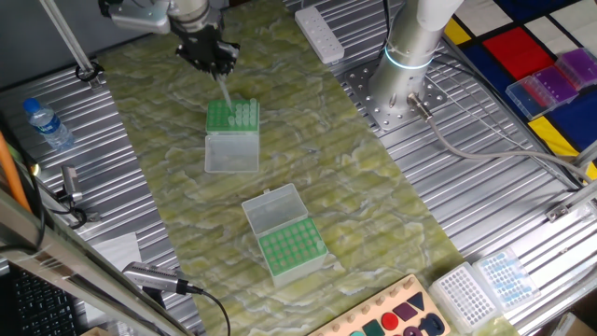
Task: Transfer all large pipette tips from one holder to another
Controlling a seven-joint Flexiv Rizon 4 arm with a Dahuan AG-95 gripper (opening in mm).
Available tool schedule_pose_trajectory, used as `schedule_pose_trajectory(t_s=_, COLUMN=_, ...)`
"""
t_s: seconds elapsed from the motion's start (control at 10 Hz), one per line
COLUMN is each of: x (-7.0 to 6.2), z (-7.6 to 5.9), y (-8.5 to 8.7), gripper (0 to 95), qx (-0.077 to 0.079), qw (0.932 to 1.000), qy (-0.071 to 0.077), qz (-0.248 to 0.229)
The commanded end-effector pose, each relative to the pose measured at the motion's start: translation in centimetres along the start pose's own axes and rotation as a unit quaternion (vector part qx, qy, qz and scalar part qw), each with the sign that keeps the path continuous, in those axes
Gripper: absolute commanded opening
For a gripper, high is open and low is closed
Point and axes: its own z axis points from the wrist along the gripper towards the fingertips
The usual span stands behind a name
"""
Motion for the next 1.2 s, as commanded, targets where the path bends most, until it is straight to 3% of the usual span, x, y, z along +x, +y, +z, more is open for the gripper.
schedule_pose_trajectory(t_s=0.1, x=0.2, z=0.3, y=-0.1, gripper=0.0, qx=0.001, qw=1.0000, qy=-0.005, qz=-0.002)
schedule_pose_trajectory(t_s=0.6, x=0.5, z=0.7, y=-0.1, gripper=0.0, qx=0.001, qw=1.0000, qy=-0.008, qz=-0.002)
schedule_pose_trajectory(t_s=1.1, x=1.0, z=3.1, y=-0.4, gripper=0.0, qx=0.000, qw=0.9997, qy=-0.023, qz=-0.013)
schedule_pose_trajectory(t_s=1.2, x=0.9, z=3.5, y=-0.3, gripper=38.0, qx=-0.001, qw=0.9996, qy=-0.023, qz=-0.013)
